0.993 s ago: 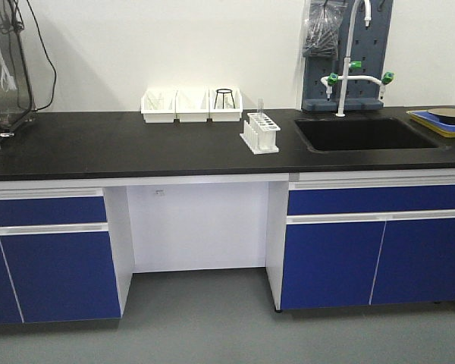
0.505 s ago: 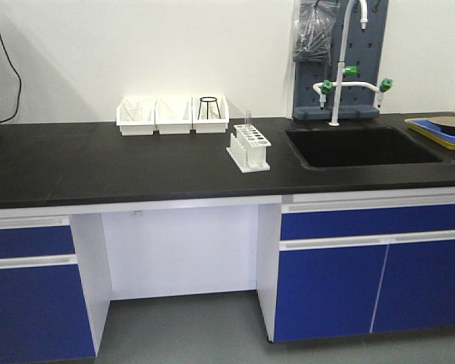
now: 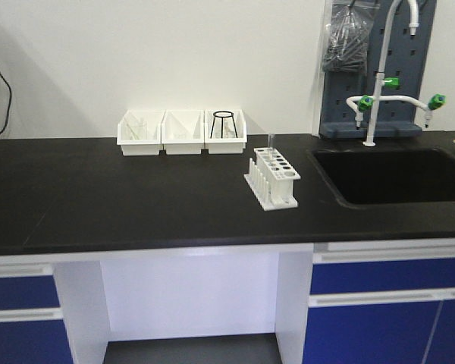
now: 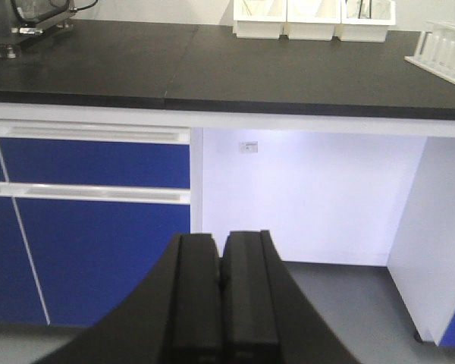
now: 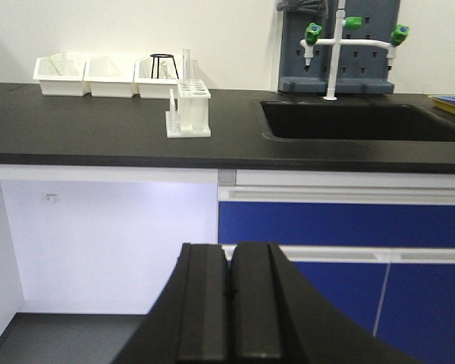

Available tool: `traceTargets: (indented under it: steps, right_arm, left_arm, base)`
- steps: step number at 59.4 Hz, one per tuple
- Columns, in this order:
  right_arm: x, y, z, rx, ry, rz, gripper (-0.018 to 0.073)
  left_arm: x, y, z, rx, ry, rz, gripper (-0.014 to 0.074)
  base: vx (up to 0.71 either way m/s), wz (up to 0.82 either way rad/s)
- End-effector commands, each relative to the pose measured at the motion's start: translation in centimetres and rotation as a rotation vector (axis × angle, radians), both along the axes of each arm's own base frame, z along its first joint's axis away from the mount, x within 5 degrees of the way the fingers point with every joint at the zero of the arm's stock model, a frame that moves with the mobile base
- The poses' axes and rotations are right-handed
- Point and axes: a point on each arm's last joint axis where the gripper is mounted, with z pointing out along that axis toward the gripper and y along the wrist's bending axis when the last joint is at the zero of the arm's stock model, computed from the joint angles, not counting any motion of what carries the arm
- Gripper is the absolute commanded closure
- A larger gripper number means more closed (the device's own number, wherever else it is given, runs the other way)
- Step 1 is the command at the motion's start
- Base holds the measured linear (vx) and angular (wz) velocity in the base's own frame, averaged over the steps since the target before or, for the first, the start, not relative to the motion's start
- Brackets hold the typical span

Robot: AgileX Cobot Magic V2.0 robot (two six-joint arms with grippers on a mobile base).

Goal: Flip and reinsert test tube from rack

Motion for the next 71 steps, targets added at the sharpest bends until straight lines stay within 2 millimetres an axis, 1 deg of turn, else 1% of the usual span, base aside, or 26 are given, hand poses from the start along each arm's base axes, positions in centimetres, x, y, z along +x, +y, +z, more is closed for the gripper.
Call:
traceTargets:
  steps: [1,50,71]
  right_arm:
    - [-0.05,0.04,0.75,-0.003,-0.091,0.003,0.0568]
    - [-0.05,0.04,0.75,-0.003,-0.091,0.003,0.0568]
    - [-0.05,0.04,0.75,-0.003,-0.091,0.003,0.0568]
  left_arm:
    - [0.05,-0.08,0.70,0.003,-0.088,-0.011,0.0603]
    - [0.05,-0.08,0.70,0.003,-0.088,-0.011,0.0603]
    - [0.05,-0.08,0.70,0.003,-0.088,-0.011,0.0603]
  base:
    - [0.53,0.04]
    - [0.53,0.01]
    - [0.44,0.07]
